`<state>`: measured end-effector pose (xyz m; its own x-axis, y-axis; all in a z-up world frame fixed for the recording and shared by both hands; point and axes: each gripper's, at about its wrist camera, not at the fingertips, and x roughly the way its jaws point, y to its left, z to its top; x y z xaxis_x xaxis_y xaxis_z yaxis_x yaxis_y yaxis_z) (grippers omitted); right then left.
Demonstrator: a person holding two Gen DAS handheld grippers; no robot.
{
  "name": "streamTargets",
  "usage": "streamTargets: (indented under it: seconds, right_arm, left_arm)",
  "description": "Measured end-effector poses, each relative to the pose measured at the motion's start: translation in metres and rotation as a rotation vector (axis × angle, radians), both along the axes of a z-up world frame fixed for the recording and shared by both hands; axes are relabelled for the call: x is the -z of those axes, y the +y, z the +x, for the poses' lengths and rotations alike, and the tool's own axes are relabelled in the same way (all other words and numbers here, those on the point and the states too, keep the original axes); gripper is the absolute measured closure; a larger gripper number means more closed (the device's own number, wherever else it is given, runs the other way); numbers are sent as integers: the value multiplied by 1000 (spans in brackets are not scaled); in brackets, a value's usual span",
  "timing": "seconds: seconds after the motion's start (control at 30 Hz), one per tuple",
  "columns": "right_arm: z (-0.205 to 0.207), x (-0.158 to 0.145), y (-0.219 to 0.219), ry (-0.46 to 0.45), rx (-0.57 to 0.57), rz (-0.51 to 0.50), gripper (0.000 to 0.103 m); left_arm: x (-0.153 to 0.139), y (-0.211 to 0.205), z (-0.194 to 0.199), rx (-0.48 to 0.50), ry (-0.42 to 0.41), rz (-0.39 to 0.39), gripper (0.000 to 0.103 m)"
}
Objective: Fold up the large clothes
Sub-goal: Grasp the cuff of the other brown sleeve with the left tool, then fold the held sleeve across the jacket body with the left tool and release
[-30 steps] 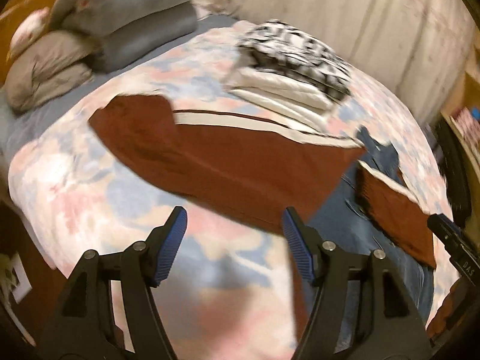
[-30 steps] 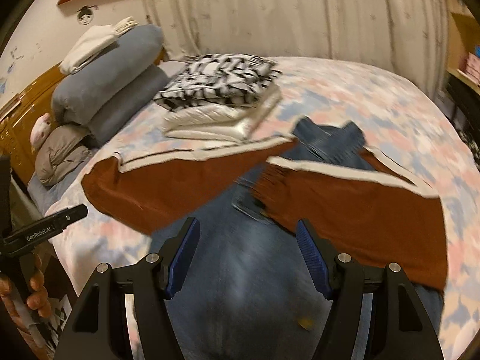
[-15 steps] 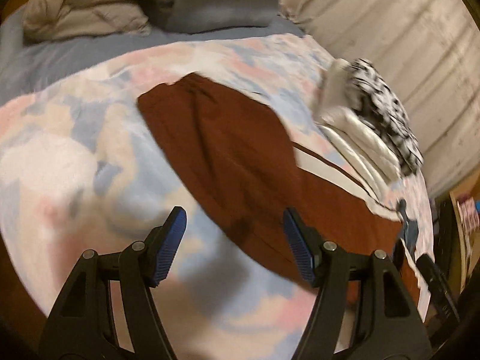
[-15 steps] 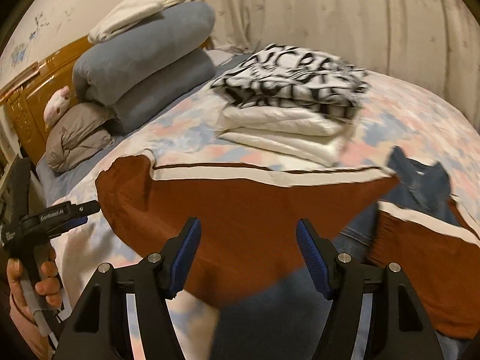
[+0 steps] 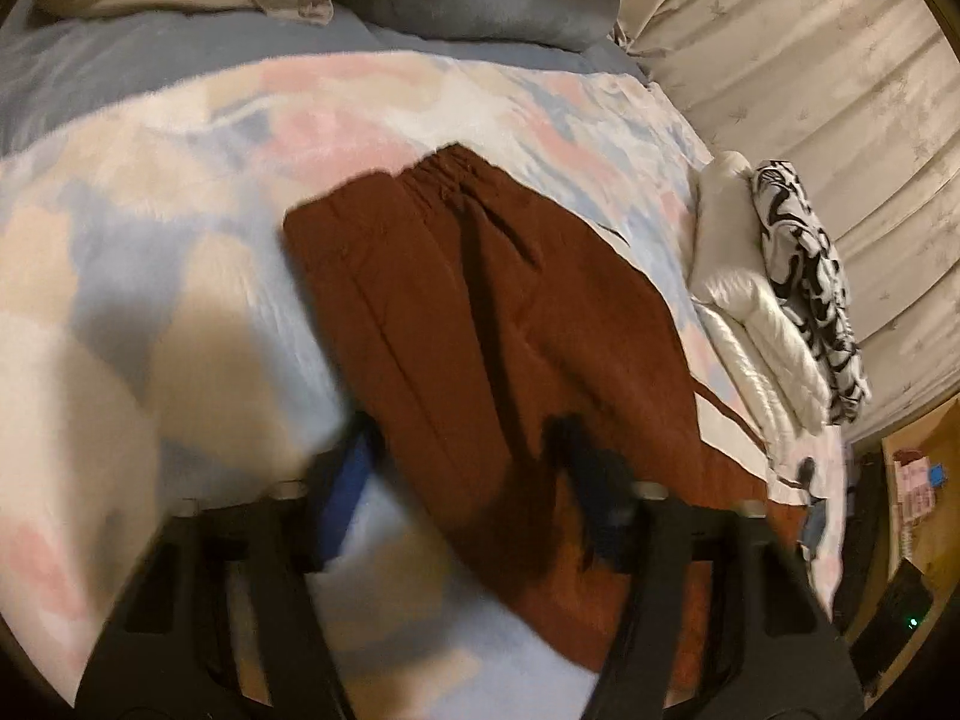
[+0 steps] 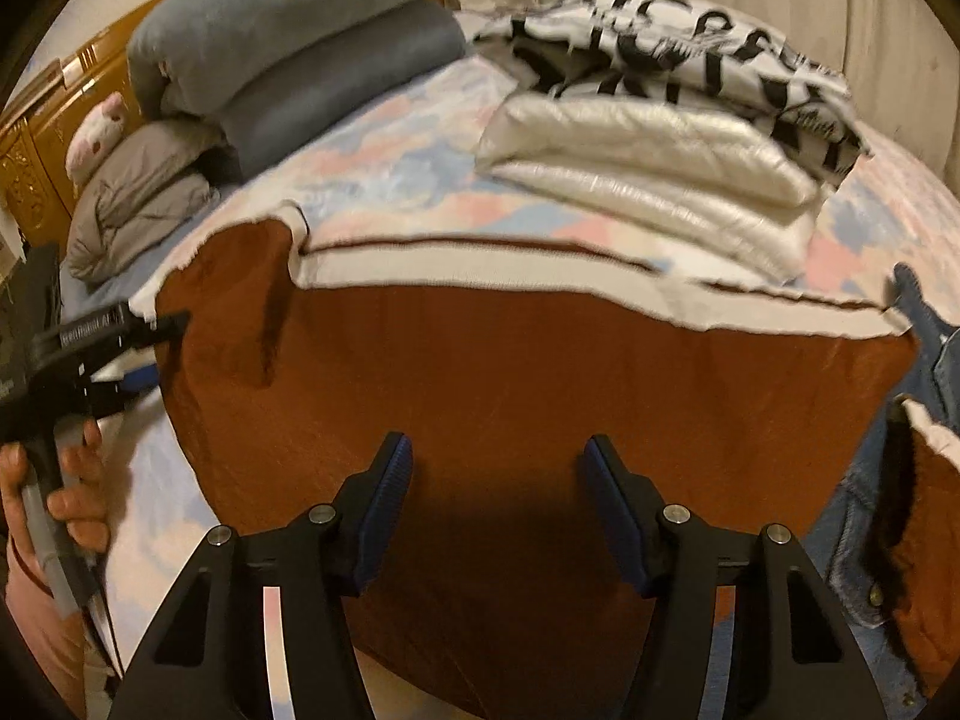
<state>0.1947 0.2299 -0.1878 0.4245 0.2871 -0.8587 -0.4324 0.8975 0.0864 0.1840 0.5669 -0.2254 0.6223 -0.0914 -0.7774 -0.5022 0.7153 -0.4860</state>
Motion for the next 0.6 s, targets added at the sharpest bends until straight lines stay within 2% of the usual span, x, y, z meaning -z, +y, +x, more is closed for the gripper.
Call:
streamTargets:
  seconds: [0.03,0.07,0.1,0.13,0.23,0.4,0.5,0.6]
  right_arm:
    - [-1,2,0,11,0,0,42]
    - [-1,3,1,20,0,4,42]
    - [-1,2,1,30,1,13,42]
    - [-1,-1,0,38,4,20,42]
    - [-4,-19,-9,45,17,52,42]
    - [-17,-64,-45,-1,55,130,42]
    - [-28,-85,-82,-27,96,164,42]
    - [-43,-99,-131,-53,162,182,42]
  left_arm:
    - [-1,0,4,7,8,15,86]
    - [-4,-1,7,7,13,30,96]
    - [-8,-3,7,5,7,42,100]
    - [-14,-6,5,10,3,63,101]
    - [-47,-31,1,17,2,203,102]
    - [-122,-87,-8,74,-81,353,102]
    - [-169,-136,-10,156,-154,430,102]
    - [-205,-197,-8,259,-217,465,102]
